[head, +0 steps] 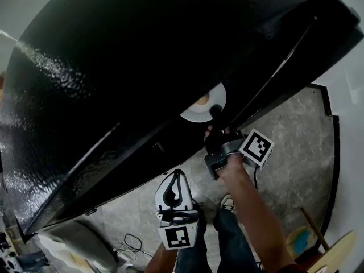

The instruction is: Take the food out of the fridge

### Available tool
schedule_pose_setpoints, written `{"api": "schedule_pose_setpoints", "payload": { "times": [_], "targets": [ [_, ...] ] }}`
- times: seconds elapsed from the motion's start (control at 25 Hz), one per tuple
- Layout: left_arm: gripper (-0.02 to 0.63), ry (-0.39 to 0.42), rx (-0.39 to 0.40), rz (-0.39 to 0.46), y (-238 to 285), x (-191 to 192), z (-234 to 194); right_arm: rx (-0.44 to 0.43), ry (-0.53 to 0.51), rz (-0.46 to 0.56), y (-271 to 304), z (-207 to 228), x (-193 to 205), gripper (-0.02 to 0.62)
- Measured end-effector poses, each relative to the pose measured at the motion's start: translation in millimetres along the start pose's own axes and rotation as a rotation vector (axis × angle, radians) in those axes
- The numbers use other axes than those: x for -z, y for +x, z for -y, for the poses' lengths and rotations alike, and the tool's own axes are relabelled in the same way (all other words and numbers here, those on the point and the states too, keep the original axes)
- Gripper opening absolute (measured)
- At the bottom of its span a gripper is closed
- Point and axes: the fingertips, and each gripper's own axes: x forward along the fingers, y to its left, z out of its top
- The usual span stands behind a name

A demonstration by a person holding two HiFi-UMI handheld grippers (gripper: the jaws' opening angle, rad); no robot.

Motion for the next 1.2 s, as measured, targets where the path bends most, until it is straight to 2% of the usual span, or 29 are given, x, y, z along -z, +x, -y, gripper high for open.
{"api": "schedule_pose_setpoints", "payload": {
  "times": [0.44, 1.0, 1.2],
  "targets": [
    [0.014, 0.001, -0.006, 0.004, -1.6, 0.8, 0.8, 0.008, 0.001, 0.009, -0.5, -2.6, -0.7, 0.058],
    [0.012, 0.005, -0.005, 0.005, -2.0, 0.2, -0.8, 0.019, 0.006, 0.009, 2.1, -1.4, -0.1, 0.051],
    [0.013, 0.009, -0.003, 0.009, -3.5, -2.1, 0.7, 0.025, 0.043, 0.012, -0.4, 0.7, 0.2, 0.048]
  ]
}}
